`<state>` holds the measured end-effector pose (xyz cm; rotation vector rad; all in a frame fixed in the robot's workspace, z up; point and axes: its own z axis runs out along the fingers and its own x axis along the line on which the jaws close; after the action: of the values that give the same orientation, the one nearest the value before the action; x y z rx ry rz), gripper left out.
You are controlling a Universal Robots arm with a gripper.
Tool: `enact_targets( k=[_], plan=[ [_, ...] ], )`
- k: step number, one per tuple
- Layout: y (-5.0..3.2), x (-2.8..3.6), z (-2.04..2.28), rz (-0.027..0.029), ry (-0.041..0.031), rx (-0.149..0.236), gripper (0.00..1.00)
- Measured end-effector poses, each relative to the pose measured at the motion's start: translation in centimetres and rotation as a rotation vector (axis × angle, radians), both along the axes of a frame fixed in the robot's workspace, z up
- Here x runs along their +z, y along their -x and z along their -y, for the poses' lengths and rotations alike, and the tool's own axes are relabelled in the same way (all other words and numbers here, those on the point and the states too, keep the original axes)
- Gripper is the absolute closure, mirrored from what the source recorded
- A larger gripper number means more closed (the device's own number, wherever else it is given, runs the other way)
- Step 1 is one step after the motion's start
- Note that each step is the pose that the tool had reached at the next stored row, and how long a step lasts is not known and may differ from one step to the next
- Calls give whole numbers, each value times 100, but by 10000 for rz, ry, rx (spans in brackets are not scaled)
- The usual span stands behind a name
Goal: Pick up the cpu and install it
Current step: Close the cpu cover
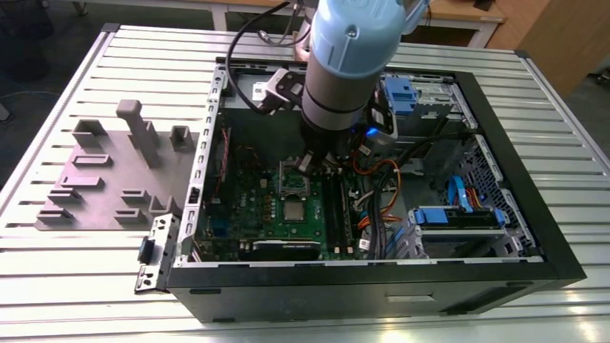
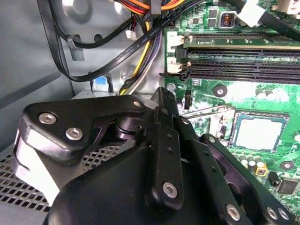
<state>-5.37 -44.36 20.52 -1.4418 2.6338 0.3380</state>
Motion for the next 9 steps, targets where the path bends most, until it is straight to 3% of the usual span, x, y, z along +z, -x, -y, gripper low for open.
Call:
enact_targets(
  k=[9],
  plan=[
    [12,48,0,0,37,0,89]
  ],
)
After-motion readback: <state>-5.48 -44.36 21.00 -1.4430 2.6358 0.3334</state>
